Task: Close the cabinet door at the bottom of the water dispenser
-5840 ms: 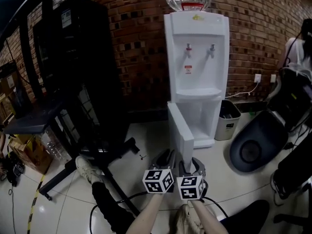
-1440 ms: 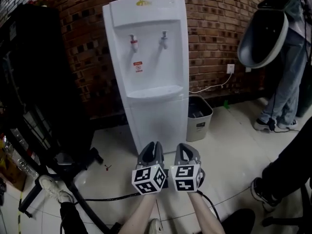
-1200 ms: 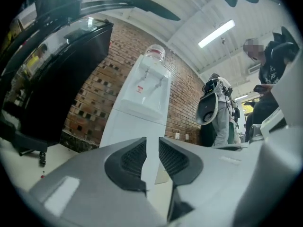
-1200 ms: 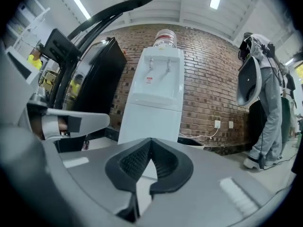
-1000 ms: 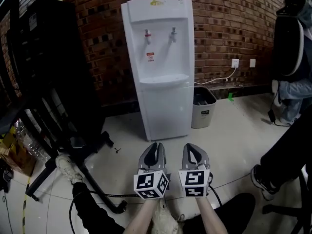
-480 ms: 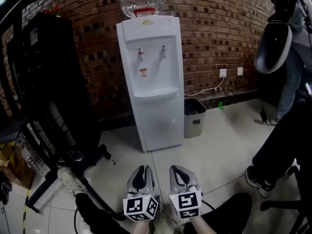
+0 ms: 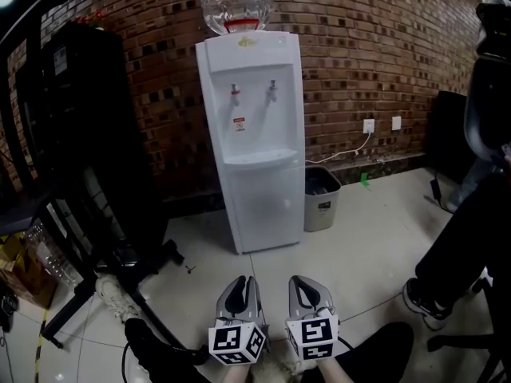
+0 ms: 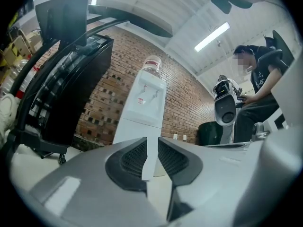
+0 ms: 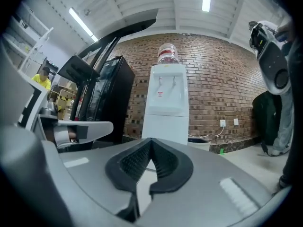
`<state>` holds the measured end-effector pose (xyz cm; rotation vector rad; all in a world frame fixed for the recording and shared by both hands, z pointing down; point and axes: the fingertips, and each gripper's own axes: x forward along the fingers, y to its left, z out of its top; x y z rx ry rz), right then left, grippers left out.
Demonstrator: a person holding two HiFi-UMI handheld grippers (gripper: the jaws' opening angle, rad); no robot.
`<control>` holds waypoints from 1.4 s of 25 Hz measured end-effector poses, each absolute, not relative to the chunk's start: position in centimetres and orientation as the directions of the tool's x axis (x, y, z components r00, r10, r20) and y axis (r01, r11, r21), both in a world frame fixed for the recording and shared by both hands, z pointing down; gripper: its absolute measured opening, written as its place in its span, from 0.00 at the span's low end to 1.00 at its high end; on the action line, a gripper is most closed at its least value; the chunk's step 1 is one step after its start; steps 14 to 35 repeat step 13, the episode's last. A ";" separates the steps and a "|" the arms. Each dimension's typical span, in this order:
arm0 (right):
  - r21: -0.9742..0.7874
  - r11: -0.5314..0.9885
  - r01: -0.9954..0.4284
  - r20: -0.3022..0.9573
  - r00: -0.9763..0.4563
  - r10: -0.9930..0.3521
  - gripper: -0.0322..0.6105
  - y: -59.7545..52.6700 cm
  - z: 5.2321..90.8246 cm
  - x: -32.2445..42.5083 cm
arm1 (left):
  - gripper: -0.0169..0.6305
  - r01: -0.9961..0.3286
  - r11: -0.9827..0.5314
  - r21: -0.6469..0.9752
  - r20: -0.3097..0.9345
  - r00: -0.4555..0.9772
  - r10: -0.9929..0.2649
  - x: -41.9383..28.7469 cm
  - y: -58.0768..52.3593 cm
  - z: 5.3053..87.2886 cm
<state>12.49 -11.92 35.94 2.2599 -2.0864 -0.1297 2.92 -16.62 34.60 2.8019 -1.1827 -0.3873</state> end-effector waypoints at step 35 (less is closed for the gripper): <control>0.131 -0.075 -0.989 -0.023 0.073 -0.997 0.07 -12.8 35.4 13.2 | 0.14 -0.680 -0.719 0.147 -0.214 0.687 -0.694 4.6 -16.8 32.8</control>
